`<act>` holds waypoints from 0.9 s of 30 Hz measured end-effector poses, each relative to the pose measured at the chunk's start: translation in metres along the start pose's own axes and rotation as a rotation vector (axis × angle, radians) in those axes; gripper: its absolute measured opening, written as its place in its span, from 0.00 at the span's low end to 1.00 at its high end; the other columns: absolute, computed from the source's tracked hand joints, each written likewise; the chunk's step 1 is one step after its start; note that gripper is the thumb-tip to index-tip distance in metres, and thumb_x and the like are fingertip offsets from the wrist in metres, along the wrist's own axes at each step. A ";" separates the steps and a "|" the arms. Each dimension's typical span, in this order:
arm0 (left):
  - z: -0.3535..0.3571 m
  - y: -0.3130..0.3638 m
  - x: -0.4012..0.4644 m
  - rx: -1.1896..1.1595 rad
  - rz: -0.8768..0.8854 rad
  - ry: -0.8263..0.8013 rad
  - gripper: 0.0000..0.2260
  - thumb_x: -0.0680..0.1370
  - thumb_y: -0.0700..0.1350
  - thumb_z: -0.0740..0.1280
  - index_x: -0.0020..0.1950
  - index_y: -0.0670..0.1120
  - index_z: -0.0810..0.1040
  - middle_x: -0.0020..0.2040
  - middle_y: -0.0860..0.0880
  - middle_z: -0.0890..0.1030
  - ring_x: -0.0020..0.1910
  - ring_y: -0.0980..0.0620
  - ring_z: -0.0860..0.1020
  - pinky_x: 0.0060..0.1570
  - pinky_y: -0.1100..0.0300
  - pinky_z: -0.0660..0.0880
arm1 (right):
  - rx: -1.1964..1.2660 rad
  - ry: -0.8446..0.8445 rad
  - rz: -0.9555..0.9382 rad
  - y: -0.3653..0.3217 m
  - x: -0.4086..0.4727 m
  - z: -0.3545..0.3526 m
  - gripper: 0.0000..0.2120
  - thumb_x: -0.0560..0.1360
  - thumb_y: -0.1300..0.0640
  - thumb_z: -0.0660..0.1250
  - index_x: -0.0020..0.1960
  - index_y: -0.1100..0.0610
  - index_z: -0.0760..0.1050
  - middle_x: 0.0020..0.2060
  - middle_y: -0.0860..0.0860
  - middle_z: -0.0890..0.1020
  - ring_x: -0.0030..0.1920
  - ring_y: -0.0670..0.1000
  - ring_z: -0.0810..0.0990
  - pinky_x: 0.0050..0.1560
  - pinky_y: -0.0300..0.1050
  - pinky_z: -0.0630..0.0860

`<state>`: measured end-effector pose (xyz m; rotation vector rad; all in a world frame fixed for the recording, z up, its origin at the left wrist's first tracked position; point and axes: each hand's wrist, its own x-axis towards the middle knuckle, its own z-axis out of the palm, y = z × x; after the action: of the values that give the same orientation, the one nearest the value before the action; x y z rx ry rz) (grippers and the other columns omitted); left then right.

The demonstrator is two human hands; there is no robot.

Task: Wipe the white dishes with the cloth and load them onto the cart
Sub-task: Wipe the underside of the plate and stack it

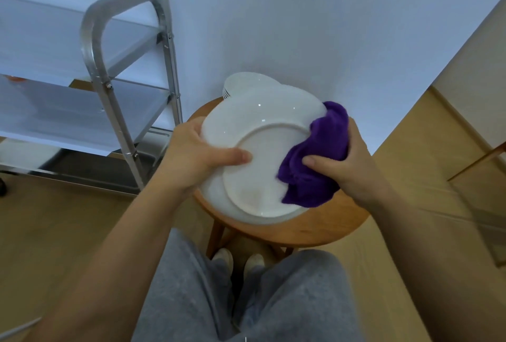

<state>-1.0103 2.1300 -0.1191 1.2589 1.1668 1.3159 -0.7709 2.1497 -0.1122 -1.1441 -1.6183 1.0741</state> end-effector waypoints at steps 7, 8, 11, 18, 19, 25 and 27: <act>0.042 -0.018 -0.005 -0.557 -0.094 0.287 0.30 0.51 0.43 0.78 0.52 0.47 0.76 0.48 0.48 0.83 0.48 0.47 0.82 0.39 0.56 0.80 | 0.528 0.508 0.107 0.025 -0.022 0.057 0.38 0.60 0.49 0.77 0.67 0.49 0.67 0.57 0.50 0.78 0.55 0.51 0.80 0.49 0.50 0.80; 0.048 -0.018 -0.008 -0.581 -0.105 0.302 0.29 0.53 0.45 0.77 0.52 0.48 0.76 0.49 0.48 0.83 0.49 0.47 0.82 0.41 0.55 0.80 | 0.556 0.555 0.115 0.026 -0.021 0.060 0.36 0.61 0.49 0.76 0.67 0.48 0.68 0.57 0.49 0.79 0.55 0.51 0.80 0.50 0.52 0.80; 0.038 -0.019 -0.012 -0.559 -0.121 0.106 0.31 0.57 0.55 0.78 0.57 0.48 0.75 0.51 0.48 0.84 0.51 0.48 0.82 0.43 0.56 0.80 | 0.621 0.517 0.118 0.021 -0.014 0.038 0.25 0.62 0.51 0.75 0.58 0.48 0.74 0.46 0.46 0.83 0.46 0.49 0.83 0.40 0.47 0.80; 0.002 -0.012 0.006 -0.550 -0.418 -0.294 0.18 0.69 0.56 0.70 0.52 0.45 0.83 0.47 0.45 0.84 0.45 0.48 0.83 0.41 0.55 0.81 | 0.126 0.011 0.215 0.005 0.003 -0.013 0.34 0.51 0.44 0.78 0.55 0.47 0.75 0.43 0.46 0.84 0.43 0.49 0.84 0.37 0.42 0.78; 0.004 -0.015 0.006 -0.590 -0.441 -0.319 0.23 0.62 0.53 0.78 0.52 0.43 0.83 0.48 0.43 0.84 0.45 0.47 0.83 0.42 0.53 0.81 | 0.100 0.008 0.210 0.002 0.006 -0.013 0.34 0.51 0.43 0.78 0.56 0.46 0.74 0.44 0.45 0.84 0.44 0.49 0.84 0.38 0.41 0.78; 0.009 -0.025 -0.001 -0.762 -0.330 -0.352 0.22 0.56 0.51 0.81 0.48 0.46 0.86 0.48 0.44 0.84 0.46 0.46 0.83 0.40 0.53 0.80 | 0.174 0.139 0.165 0.015 -0.015 -0.006 0.37 0.56 0.41 0.76 0.64 0.45 0.71 0.51 0.45 0.81 0.49 0.48 0.82 0.41 0.40 0.78; 0.015 -0.029 -0.004 -0.813 -0.301 -0.260 0.13 0.66 0.51 0.74 0.48 0.47 0.86 0.49 0.44 0.84 0.47 0.45 0.83 0.42 0.51 0.81 | 0.265 0.252 0.172 0.026 -0.026 0.005 0.35 0.59 0.43 0.76 0.64 0.47 0.71 0.51 0.46 0.81 0.49 0.49 0.82 0.41 0.41 0.79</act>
<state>-0.9946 2.1295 -0.1479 0.5999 0.5069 1.1676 -0.7646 2.1290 -0.1423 -1.2004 -1.1611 1.1631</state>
